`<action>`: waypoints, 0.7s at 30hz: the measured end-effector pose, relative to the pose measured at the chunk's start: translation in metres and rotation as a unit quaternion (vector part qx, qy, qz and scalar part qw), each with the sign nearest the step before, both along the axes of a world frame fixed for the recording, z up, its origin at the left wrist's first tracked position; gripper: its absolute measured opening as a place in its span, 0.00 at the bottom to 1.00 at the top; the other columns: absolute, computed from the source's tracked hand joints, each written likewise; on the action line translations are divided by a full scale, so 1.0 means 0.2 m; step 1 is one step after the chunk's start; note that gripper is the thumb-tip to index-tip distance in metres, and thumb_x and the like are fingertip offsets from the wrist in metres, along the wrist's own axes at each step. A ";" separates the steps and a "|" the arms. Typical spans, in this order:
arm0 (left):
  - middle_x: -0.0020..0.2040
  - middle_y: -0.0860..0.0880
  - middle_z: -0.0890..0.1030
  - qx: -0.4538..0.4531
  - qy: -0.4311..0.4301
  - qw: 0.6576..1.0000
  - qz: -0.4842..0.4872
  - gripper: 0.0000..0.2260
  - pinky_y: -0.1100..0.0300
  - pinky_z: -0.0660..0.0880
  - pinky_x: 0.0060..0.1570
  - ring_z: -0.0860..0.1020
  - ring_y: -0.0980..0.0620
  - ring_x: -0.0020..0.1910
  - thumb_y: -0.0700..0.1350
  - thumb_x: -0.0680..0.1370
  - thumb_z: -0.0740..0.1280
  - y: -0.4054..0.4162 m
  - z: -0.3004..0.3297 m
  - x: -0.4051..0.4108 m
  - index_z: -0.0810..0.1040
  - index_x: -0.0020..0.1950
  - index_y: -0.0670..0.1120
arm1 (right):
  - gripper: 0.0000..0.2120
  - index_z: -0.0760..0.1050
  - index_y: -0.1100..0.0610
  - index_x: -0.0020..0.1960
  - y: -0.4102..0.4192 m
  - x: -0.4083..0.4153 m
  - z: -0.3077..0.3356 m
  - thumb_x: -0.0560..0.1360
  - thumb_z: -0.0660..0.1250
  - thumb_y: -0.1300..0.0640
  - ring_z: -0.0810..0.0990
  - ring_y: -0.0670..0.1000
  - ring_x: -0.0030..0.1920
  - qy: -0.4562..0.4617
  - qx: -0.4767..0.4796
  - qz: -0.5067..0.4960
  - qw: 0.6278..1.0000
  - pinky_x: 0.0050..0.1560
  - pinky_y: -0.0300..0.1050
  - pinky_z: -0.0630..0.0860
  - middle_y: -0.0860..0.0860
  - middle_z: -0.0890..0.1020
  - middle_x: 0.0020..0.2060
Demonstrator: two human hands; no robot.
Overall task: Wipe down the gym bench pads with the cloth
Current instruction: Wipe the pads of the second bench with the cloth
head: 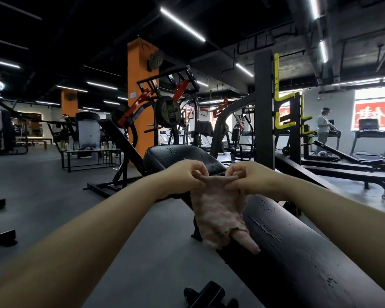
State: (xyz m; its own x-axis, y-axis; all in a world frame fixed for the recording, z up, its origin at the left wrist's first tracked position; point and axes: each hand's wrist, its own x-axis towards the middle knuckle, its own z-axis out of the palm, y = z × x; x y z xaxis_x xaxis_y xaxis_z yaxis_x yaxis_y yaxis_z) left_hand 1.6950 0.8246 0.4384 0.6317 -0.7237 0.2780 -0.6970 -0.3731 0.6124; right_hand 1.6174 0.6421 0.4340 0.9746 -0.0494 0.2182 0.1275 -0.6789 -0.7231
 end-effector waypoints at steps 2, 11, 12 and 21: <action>0.43 0.50 0.80 -0.012 -0.021 1.000 0.004 0.08 0.64 0.74 0.42 0.77 0.54 0.43 0.37 0.76 0.66 0.00 0.05 -0.02 0.74 0.42 0.49 | 0.02 0.74 0.58 0.46 0.01 -0.03 0.03 0.76 0.66 0.60 0.76 0.50 0.40 0.024 0.021 0.004 0.999 0.39 0.40 0.76 0.53 0.78 0.40; 0.43 0.52 0.79 0.015 -0.093 0.995 0.021 0.09 0.68 0.75 0.35 0.77 0.56 0.42 0.34 0.77 0.63 0.06 0.24 -0.11 0.76 0.47 0.48 | 0.10 0.80 0.57 0.38 0.07 -0.06 0.12 0.77 0.65 0.57 0.80 0.49 0.42 0.010 -0.023 -0.013 1.000 0.53 0.46 0.79 0.53 0.83 0.38; 0.44 0.53 0.79 0.046 -0.092 0.995 0.017 0.09 0.68 0.75 0.36 0.77 0.57 0.43 0.34 0.77 0.63 0.08 0.25 -0.12 0.76 0.50 0.47 | 0.09 0.80 0.58 0.37 0.08 -0.06 0.15 0.76 0.67 0.58 0.80 0.49 0.41 -0.031 -0.033 -0.035 0.998 0.50 0.44 0.79 0.53 0.82 0.37; 0.40 0.53 0.79 0.093 -0.191 0.974 0.072 0.04 0.69 0.74 0.34 0.75 0.58 0.37 0.42 0.76 0.67 0.18 0.30 -0.04 0.81 0.47 0.46 | 0.06 0.81 0.57 0.37 0.16 0.04 0.19 0.71 0.72 0.66 0.77 0.43 0.32 -0.190 0.012 -0.060 0.980 0.33 0.35 0.78 0.51 0.80 0.31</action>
